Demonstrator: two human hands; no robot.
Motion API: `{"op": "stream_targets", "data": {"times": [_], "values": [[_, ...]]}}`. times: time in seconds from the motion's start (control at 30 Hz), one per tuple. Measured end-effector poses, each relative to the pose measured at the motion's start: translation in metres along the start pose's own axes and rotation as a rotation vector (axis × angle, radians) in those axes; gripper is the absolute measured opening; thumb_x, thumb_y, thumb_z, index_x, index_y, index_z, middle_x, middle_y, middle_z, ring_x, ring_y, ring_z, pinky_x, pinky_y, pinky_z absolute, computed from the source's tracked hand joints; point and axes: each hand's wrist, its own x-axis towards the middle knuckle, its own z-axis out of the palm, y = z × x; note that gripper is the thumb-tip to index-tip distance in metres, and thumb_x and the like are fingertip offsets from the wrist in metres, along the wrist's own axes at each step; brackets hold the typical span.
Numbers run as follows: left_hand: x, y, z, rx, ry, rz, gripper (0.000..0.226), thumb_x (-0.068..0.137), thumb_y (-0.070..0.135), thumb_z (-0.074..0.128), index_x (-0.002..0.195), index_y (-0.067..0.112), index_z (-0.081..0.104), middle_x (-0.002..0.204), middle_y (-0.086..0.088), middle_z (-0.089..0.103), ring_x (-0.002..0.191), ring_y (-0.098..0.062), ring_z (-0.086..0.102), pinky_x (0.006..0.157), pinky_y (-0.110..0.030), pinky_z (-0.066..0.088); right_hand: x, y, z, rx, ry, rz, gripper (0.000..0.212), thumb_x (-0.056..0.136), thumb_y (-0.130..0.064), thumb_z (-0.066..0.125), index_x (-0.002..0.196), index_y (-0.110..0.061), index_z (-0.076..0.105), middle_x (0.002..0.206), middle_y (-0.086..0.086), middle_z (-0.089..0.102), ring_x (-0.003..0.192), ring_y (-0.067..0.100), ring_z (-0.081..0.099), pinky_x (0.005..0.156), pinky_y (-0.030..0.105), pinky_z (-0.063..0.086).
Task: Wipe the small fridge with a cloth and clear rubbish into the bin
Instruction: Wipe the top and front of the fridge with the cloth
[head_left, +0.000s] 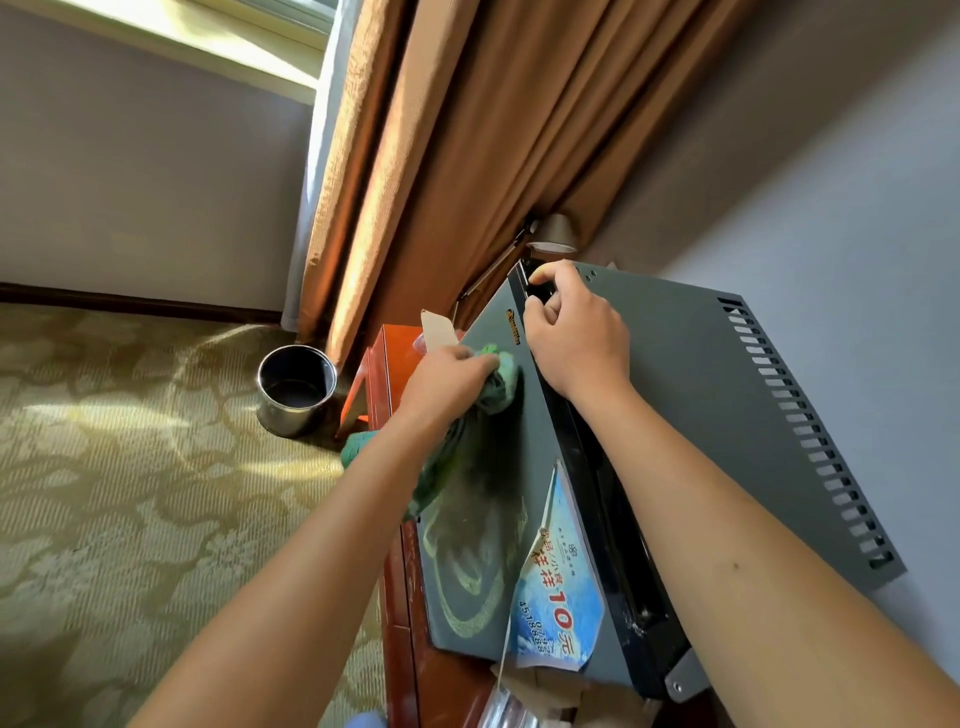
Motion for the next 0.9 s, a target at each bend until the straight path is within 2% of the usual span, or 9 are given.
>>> {"op": "stream_targets", "data": {"times": [0.07,0.13,0.23,0.33,0.43,0.5,0.63,0.7,0.9], "values": [[0.007,0.017,0.0,-0.167,0.049,0.037,0.021,0.084,0.043,0.061,0.082,0.024,0.069,0.087,-0.005,0.072,0.09,-0.023,0.07,0.084,-0.045,0.058,0.0,0.0,-0.001,-0.001,0.004,-0.009,0.015,0.095,-0.033,0.049,0.11,-0.034,0.052,0.07,-0.008,0.06,0.075,0.023,0.06,0.069,0.037,0.05],[0.014,0.024,0.001,-0.186,0.129,0.062,0.021,0.08,0.046,0.058,0.083,0.028,0.069,0.085,-0.001,0.073,0.091,-0.022,0.07,0.085,-0.046,0.058,-0.001,0.001,-0.001,0.001,0.009,-0.014,0.015,0.095,-0.033,0.05,0.11,-0.035,0.053,0.068,-0.009,0.058,0.074,0.022,0.06,0.067,0.037,0.049],[0.02,0.013,0.0,-0.077,0.156,0.027,0.028,0.082,0.045,0.051,0.089,0.023,0.068,0.086,-0.005,0.072,0.089,-0.025,0.07,0.083,-0.041,0.056,-0.001,0.0,0.0,-0.003,0.011,-0.01,0.015,0.095,-0.032,0.05,0.11,-0.034,0.053,0.067,-0.01,0.057,0.074,0.023,0.059,0.068,0.037,0.05],[0.014,-0.007,-0.003,0.104,0.042,-0.076,0.033,0.09,0.041,0.051,0.096,0.014,0.068,0.092,-0.003,0.068,0.088,-0.023,0.069,0.083,-0.041,0.056,0.0,0.001,0.001,0.0,0.008,-0.003,0.016,0.094,-0.033,0.05,0.11,-0.034,0.052,0.069,-0.009,0.058,0.075,0.023,0.06,0.068,0.037,0.05],[0.013,-0.008,-0.001,0.225,-0.02,-0.067,0.03,0.094,0.045,0.052,0.091,0.019,0.066,0.088,-0.002,0.067,0.083,-0.017,0.065,0.076,-0.037,0.056,0.001,0.002,0.001,-0.012,0.013,-0.019,0.016,0.095,-0.034,0.049,0.111,-0.034,0.052,0.074,-0.008,0.061,0.074,0.022,0.06,0.065,0.034,0.047],[0.018,0.003,-0.001,0.189,0.019,-0.005,0.028,0.094,0.045,0.054,0.082,0.021,0.062,0.081,-0.002,0.064,0.077,-0.015,0.061,0.063,-0.031,0.049,0.001,0.002,0.001,-0.015,0.014,-0.024,0.016,0.096,-0.033,0.049,0.112,-0.033,0.052,0.073,-0.009,0.061,0.074,0.022,0.059,0.064,0.034,0.045],[0.032,0.011,0.0,0.014,0.14,0.049,0.023,0.087,0.04,0.051,0.086,0.021,0.062,0.081,0.0,0.066,0.075,-0.017,0.062,0.066,-0.033,0.048,0.0,0.002,0.001,-0.012,0.015,-0.021,0.016,0.095,-0.033,0.05,0.111,-0.033,0.052,0.066,-0.011,0.056,0.072,0.021,0.059,0.066,0.036,0.048],[0.035,0.002,0.0,0.036,0.162,0.022,0.023,0.088,0.037,0.048,0.083,0.016,0.056,0.076,-0.003,0.06,0.067,-0.02,0.056,0.063,-0.032,0.041,0.001,0.002,0.001,-0.008,0.019,-0.018,0.016,0.095,-0.033,0.05,0.11,-0.034,0.053,0.066,-0.01,0.056,0.073,0.022,0.059,0.068,0.036,0.049],[0.022,-0.023,-0.007,0.336,-0.102,-0.144,0.033,0.093,0.044,0.053,0.102,0.015,0.068,0.089,-0.003,0.066,0.08,-0.016,0.063,0.068,-0.031,0.051,0.001,0.003,0.002,0.001,0.017,-0.023,0.015,0.095,-0.033,0.051,0.11,-0.035,0.052,0.068,-0.011,0.058,0.074,0.022,0.059,0.067,0.036,0.049]]}}
